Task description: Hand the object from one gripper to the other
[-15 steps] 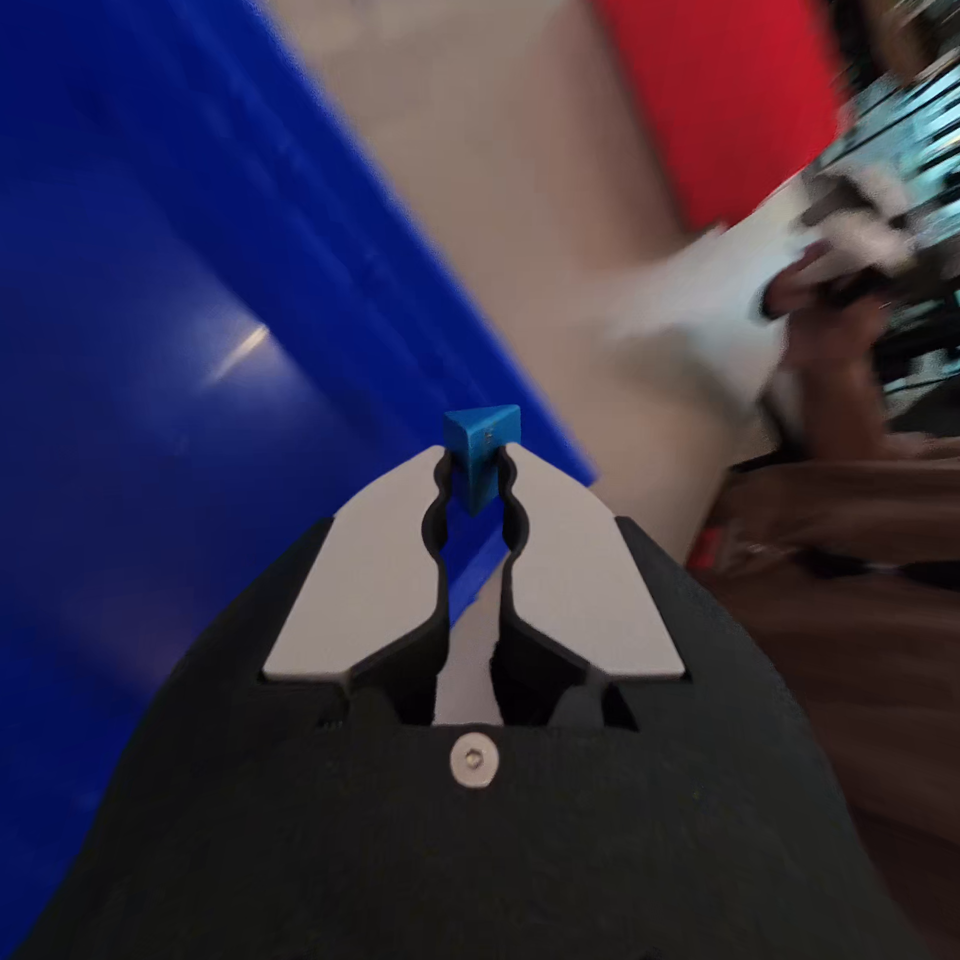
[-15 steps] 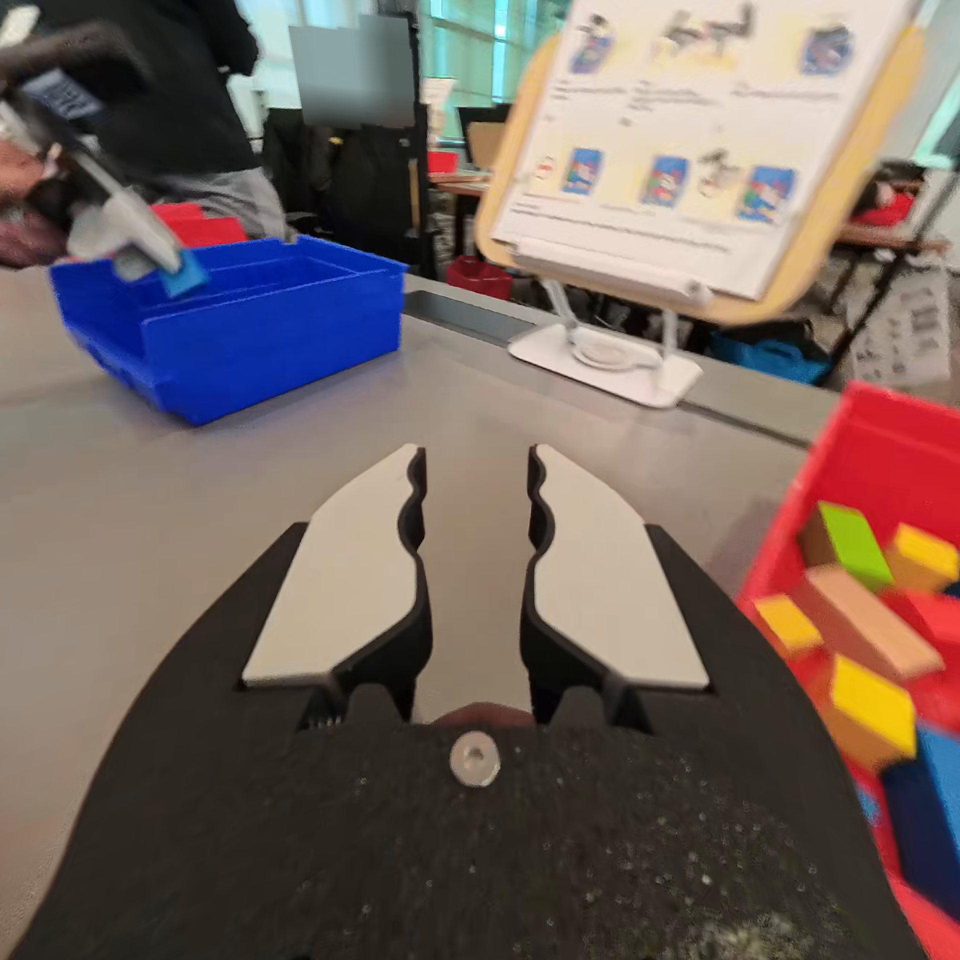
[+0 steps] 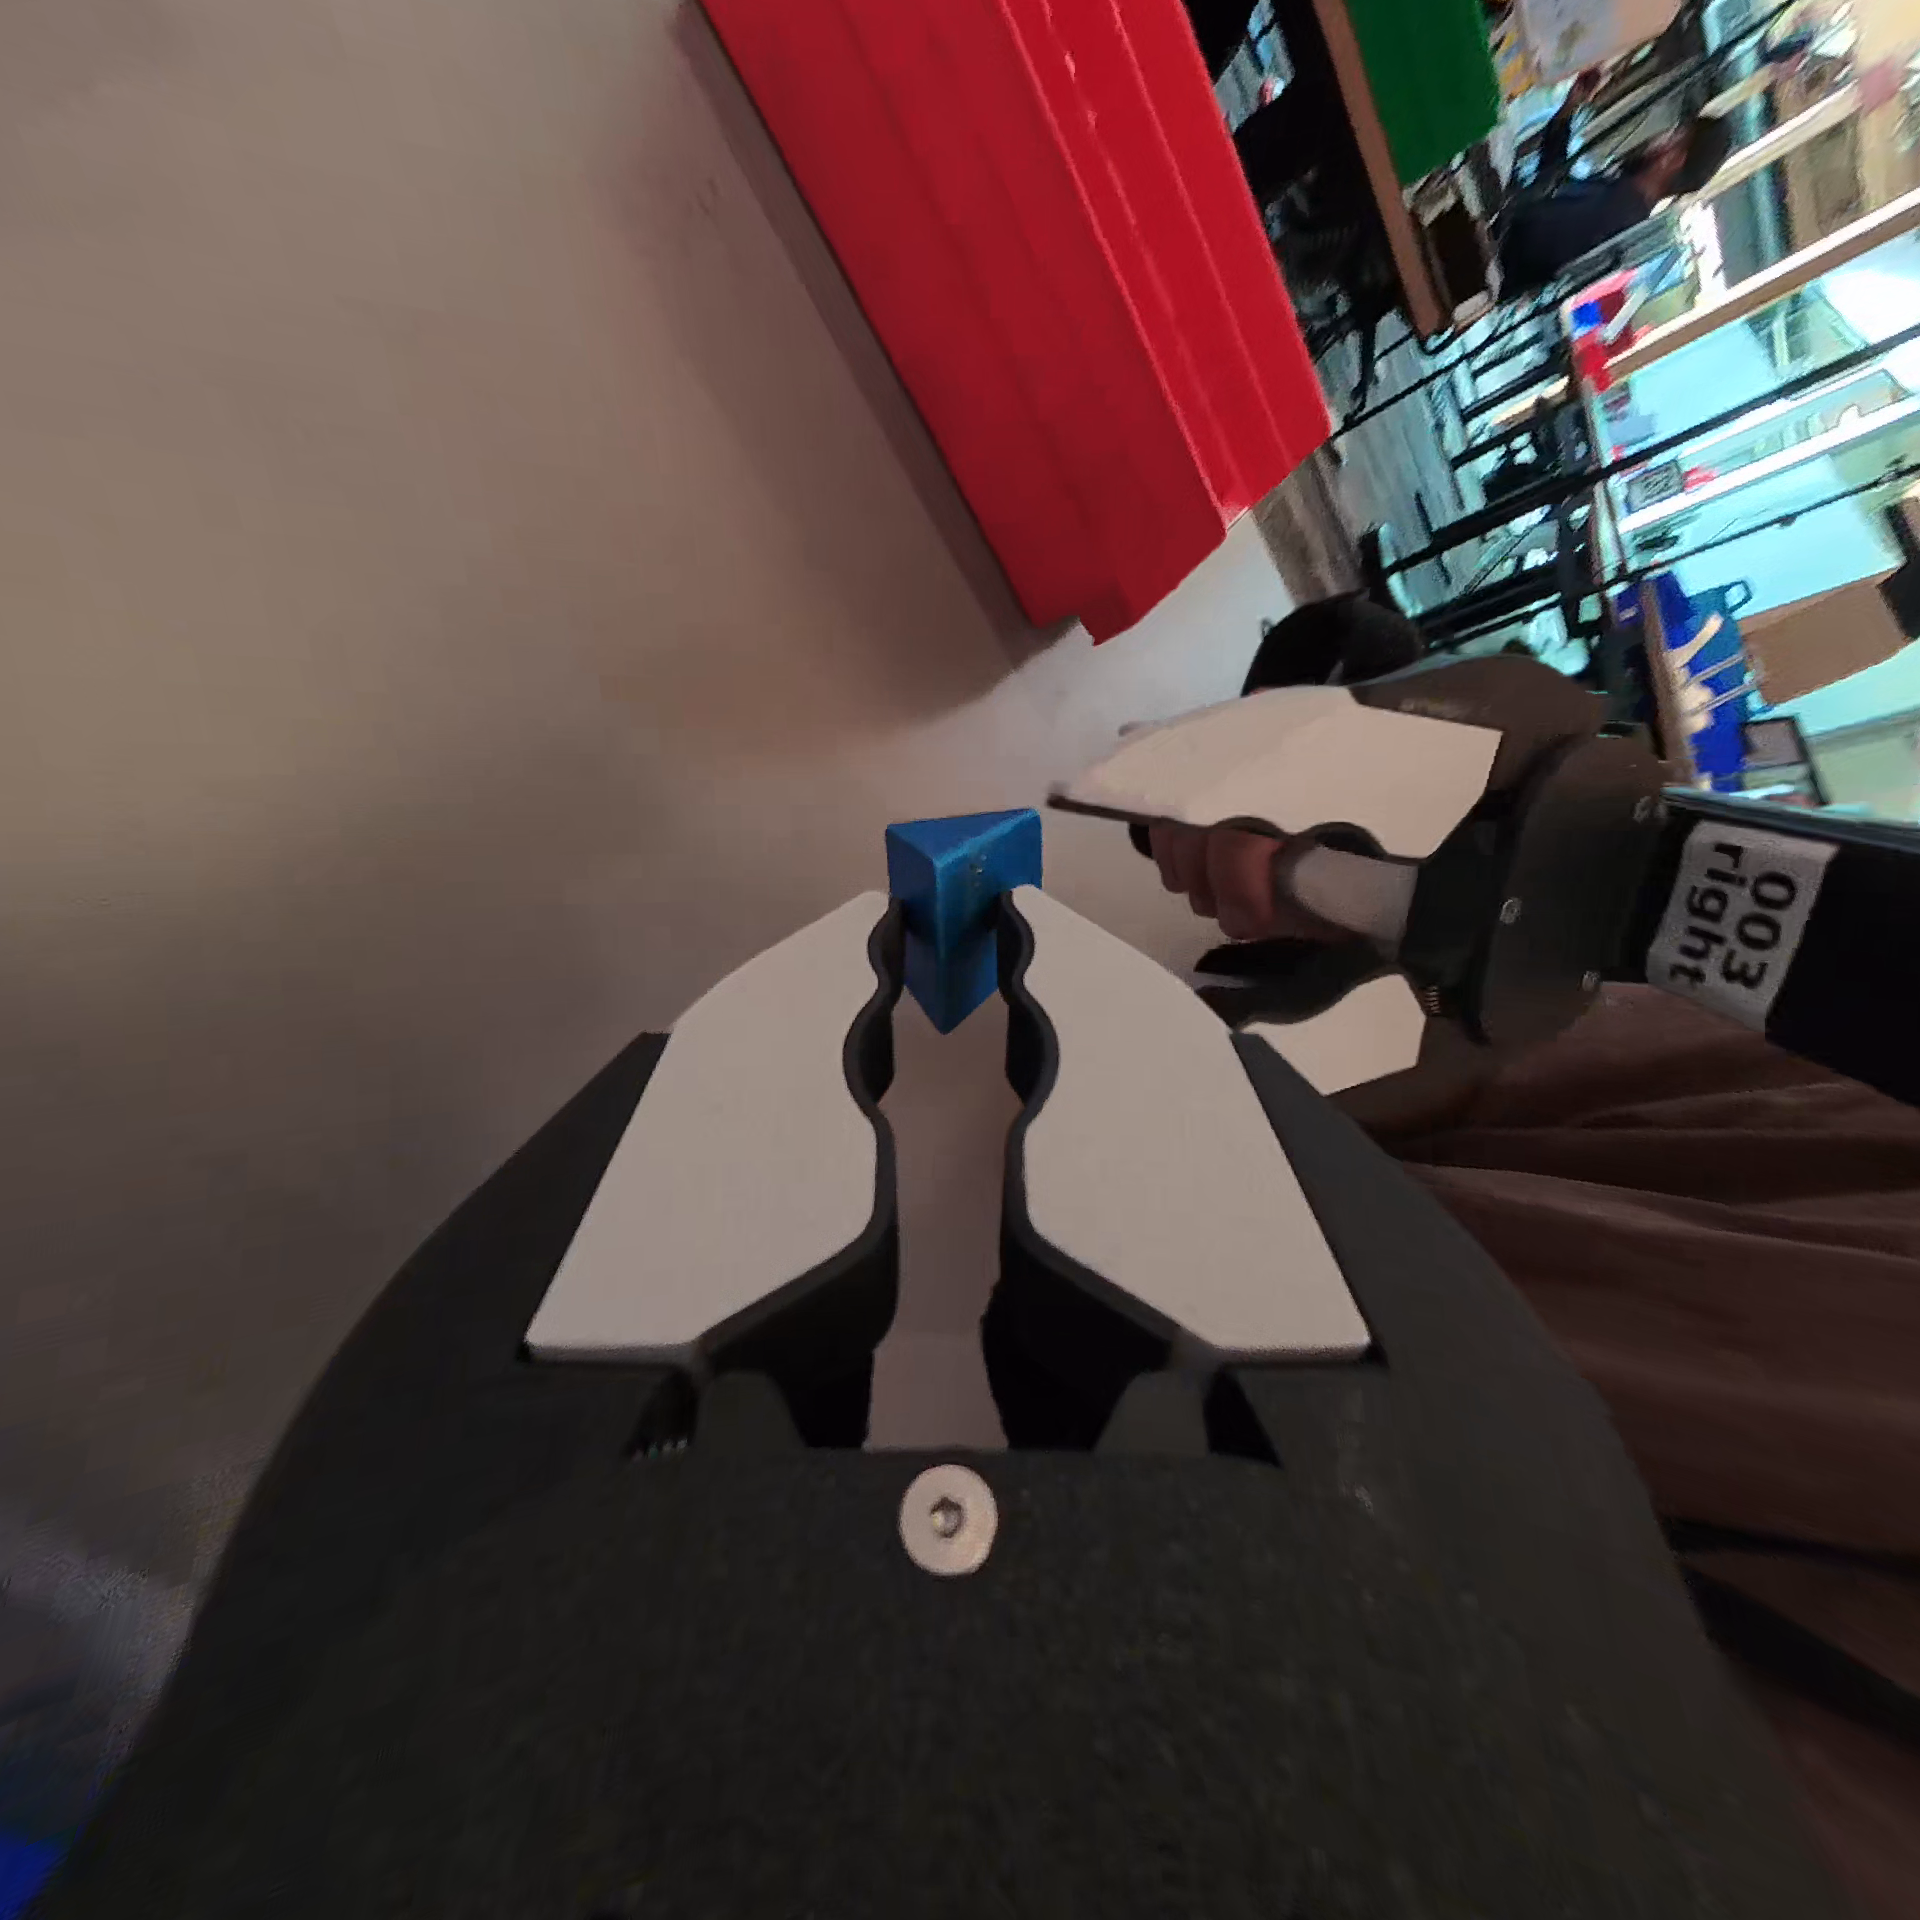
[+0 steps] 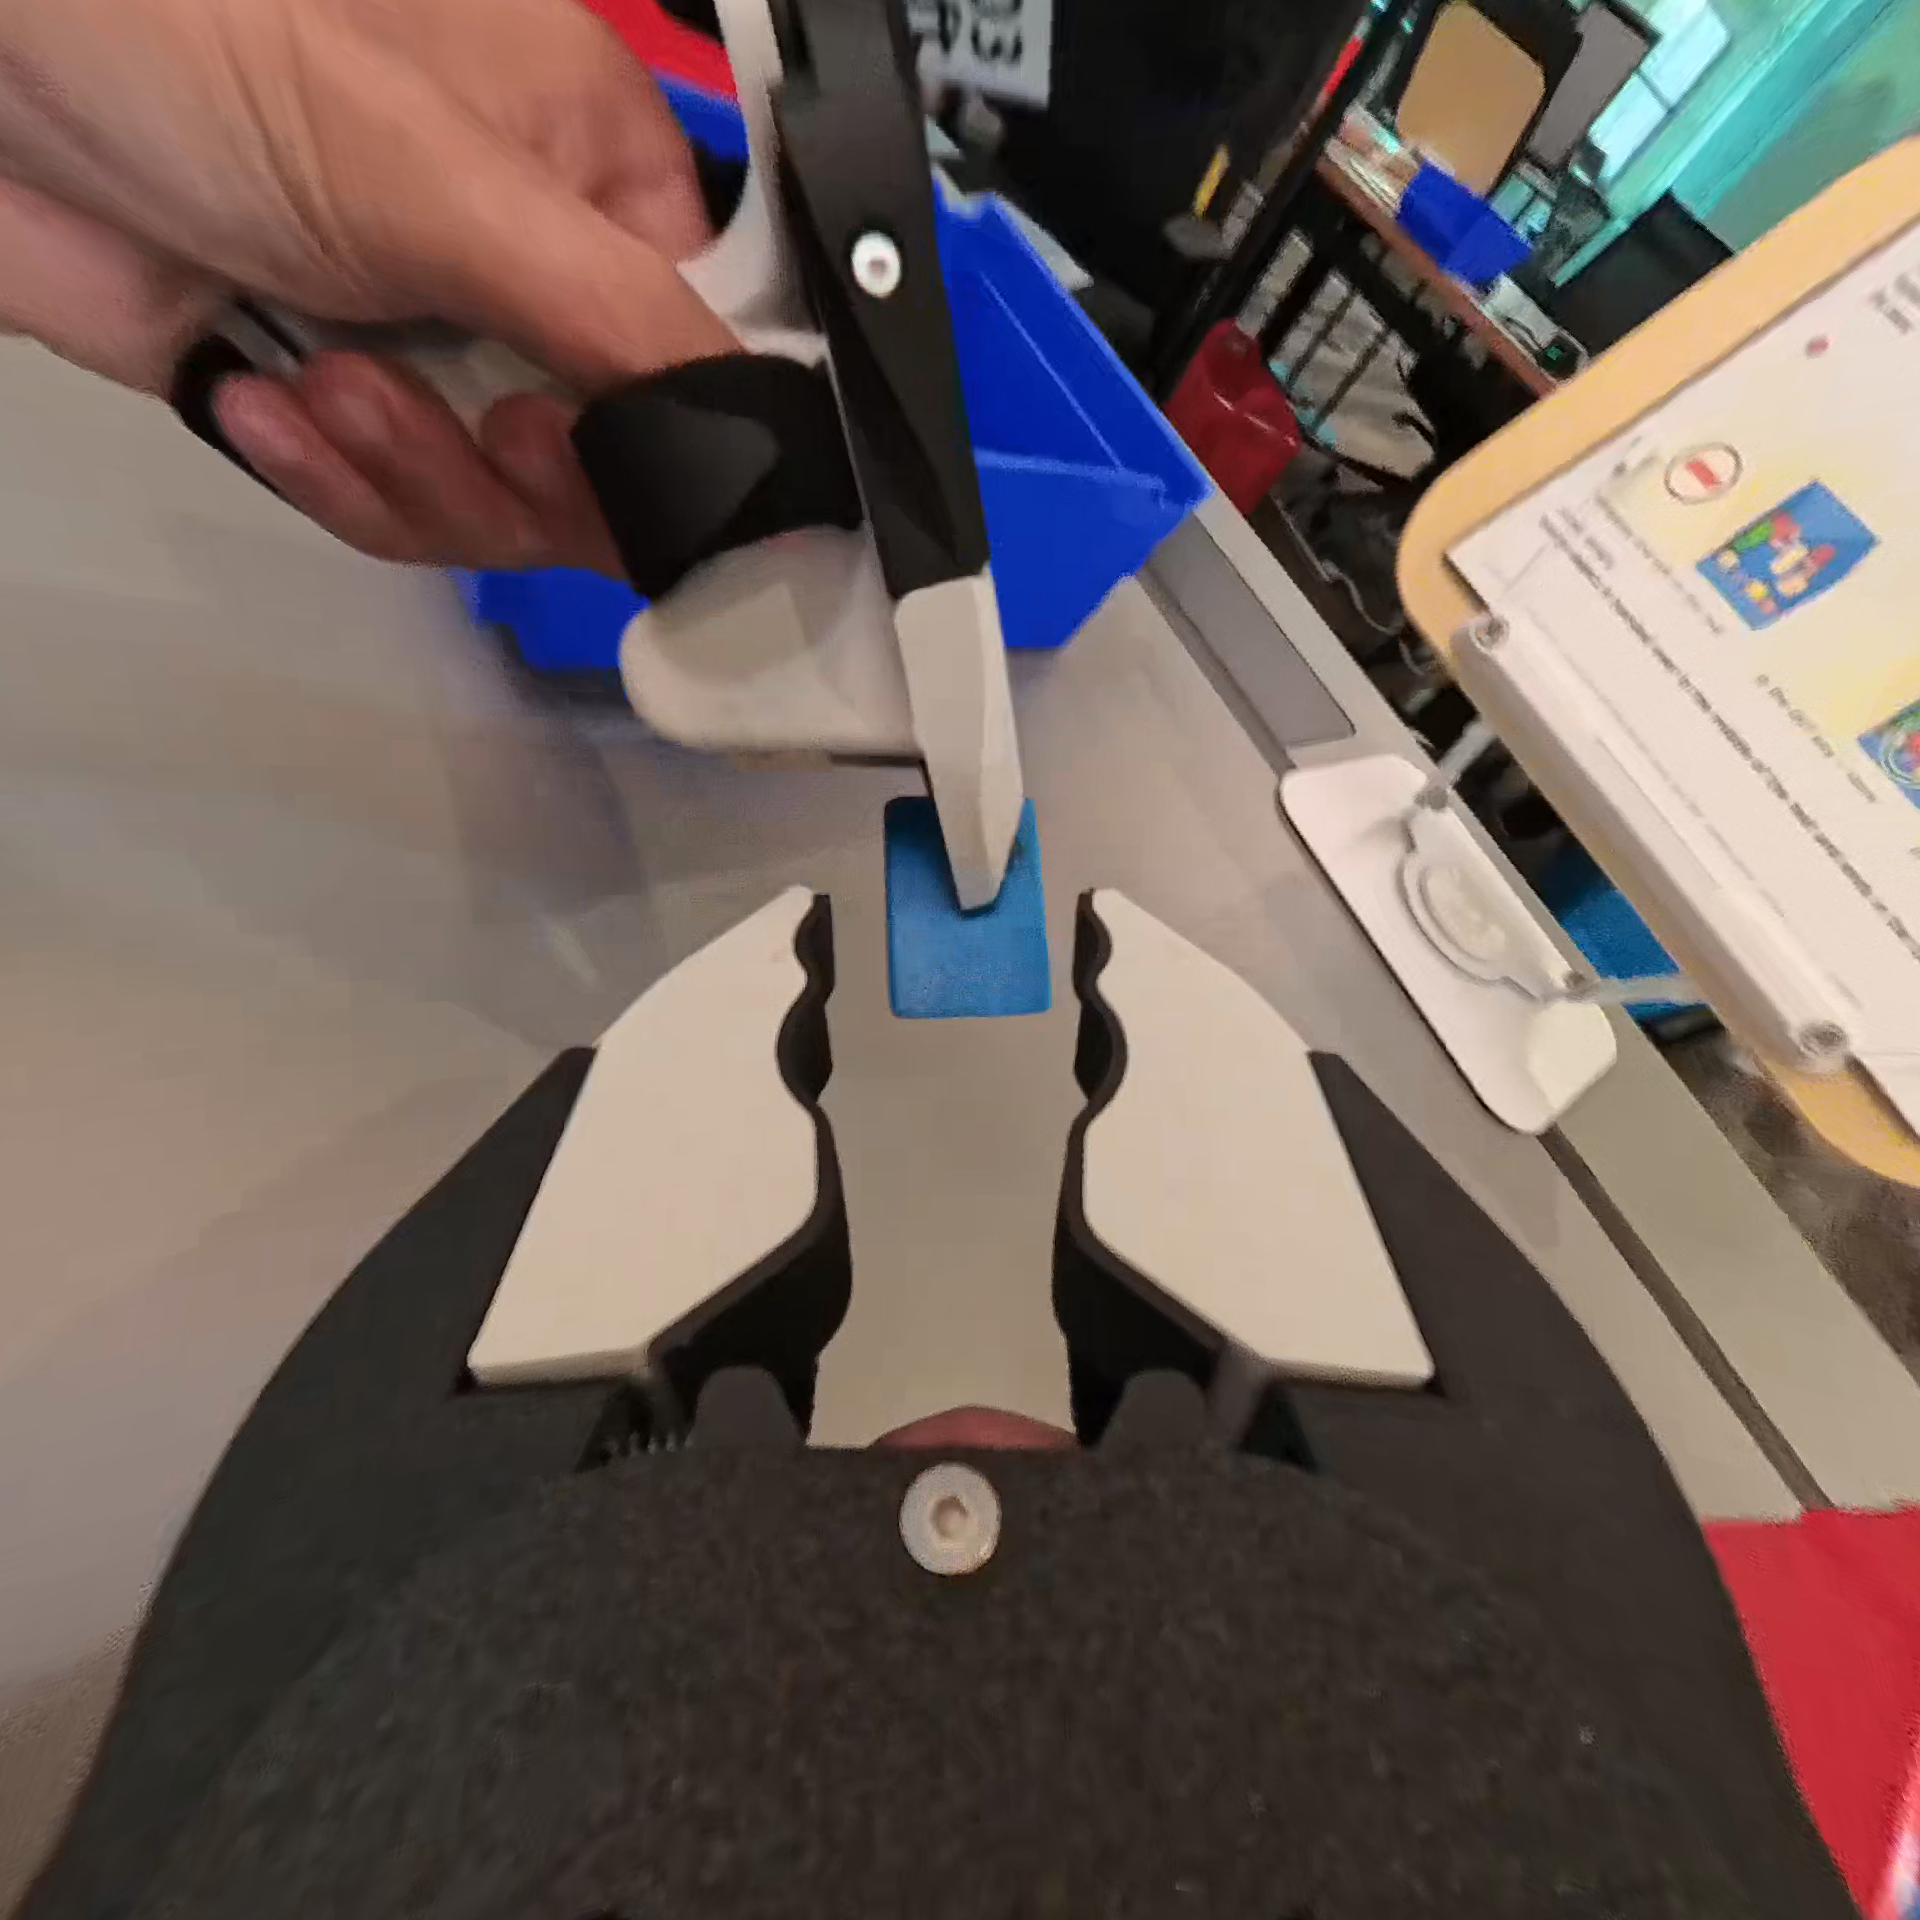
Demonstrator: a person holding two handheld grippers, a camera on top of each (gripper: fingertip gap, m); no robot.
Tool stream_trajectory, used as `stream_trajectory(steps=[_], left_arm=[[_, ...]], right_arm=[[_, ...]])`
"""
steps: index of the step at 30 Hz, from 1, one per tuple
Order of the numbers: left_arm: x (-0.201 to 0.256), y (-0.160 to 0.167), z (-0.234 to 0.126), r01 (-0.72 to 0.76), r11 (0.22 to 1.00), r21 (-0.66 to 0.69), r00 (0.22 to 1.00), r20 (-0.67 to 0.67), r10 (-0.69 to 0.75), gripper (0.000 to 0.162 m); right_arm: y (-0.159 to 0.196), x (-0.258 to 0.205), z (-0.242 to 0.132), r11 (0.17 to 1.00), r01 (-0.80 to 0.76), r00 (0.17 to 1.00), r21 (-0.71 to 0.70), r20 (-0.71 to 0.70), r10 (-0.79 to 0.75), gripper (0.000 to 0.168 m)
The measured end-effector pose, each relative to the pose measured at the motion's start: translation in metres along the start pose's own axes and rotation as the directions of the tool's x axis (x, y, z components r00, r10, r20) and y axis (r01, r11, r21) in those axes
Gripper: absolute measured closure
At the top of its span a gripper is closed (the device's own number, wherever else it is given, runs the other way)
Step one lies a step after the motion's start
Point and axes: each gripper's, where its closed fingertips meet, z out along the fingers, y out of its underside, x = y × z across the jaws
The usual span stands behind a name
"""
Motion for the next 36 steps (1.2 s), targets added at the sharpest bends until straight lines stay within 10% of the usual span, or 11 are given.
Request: stream_trajectory(steps=[16,24,31,36], left_arm=[[0.042,-0.005,0.024,-0.055,0.998,-0.006,0.992,-0.118,0.054,0.139],[0.037,0.035,0.013,-0.049,0.995,0.092,0.981,-0.184,0.065,0.135],[0.024,0.093,0.043,0.092,0.995,0.027,0.961,-0.263,-0.082,0.135],[0.024,0.106,0.048,0.067,0.998,0.003,0.961,-0.268,-0.064,0.135]], right_arm=[[0.039,0.017,-0.030,0.993,-0.055,0.993,-0.100,-0.114,0.044,0.135],[0.100,0.079,-0.126,0.938,-0.322,0.915,-0.130,-0.298,0.273,0.135],[0.217,0.189,-0.217,0.636,-0.709,0.677,-0.303,-0.546,0.494,0.135],[0.275,0.200,-0.210,0.386,-0.683,0.727,-0.620,-0.526,0.441,0.135]])
